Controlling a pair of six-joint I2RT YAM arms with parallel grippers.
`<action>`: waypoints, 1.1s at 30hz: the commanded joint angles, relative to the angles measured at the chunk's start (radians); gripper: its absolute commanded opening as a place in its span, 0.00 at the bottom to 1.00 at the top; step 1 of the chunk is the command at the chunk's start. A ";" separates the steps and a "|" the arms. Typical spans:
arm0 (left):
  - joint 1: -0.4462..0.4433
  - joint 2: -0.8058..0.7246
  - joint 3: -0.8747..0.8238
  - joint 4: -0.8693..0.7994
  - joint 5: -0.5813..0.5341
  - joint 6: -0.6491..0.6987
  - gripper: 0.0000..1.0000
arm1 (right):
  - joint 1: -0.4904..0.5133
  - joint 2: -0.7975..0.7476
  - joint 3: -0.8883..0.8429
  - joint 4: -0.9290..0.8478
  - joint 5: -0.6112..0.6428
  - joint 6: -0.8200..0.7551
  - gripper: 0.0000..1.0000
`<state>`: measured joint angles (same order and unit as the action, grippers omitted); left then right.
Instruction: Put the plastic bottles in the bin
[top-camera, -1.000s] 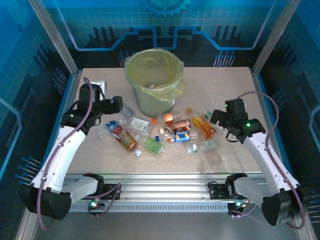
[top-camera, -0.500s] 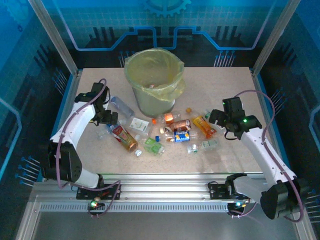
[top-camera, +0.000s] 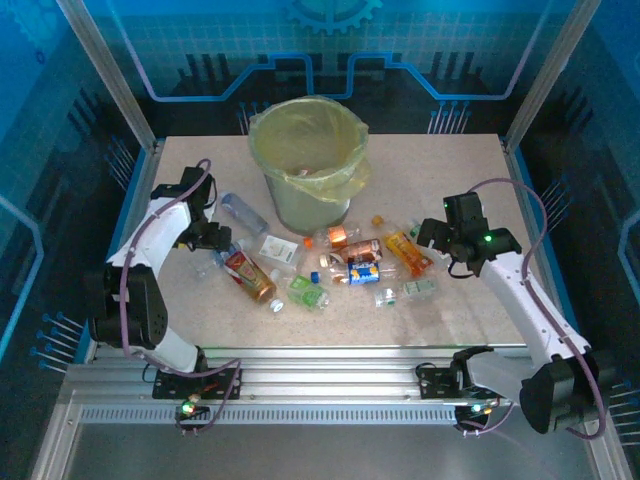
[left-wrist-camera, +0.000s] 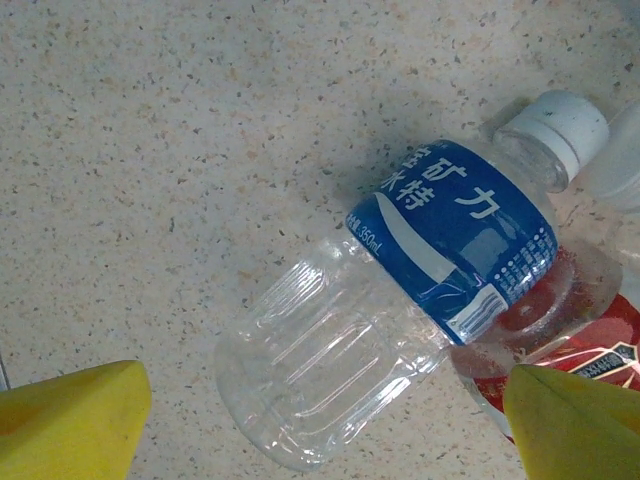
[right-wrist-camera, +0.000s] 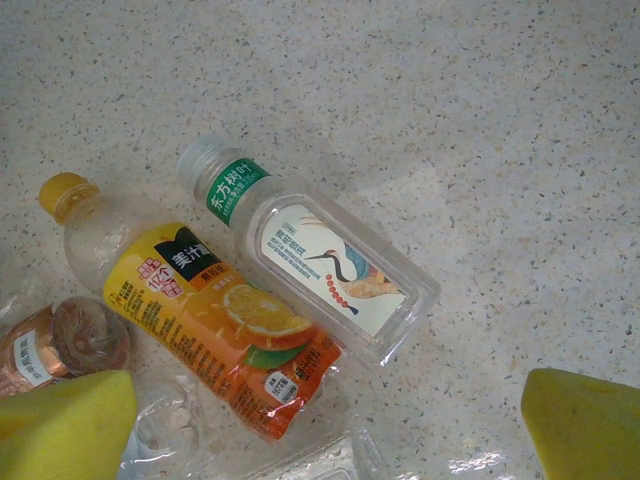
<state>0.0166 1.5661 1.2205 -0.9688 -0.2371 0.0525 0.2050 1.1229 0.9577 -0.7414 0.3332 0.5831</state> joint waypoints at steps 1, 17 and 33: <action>0.015 0.031 -0.002 0.010 0.045 0.014 0.92 | 0.016 0.013 0.033 -0.010 0.006 -0.003 1.00; 0.041 0.122 -0.012 0.048 0.068 0.012 0.92 | 0.018 0.040 0.043 -0.014 0.007 0.000 1.00; 0.104 0.203 -0.019 0.088 0.086 -0.034 0.83 | 0.020 0.052 0.055 -0.013 0.001 -0.001 1.00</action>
<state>0.0971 1.7103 1.2205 -0.9066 -0.1291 0.0433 0.2096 1.1683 0.9840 -0.7429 0.3328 0.5831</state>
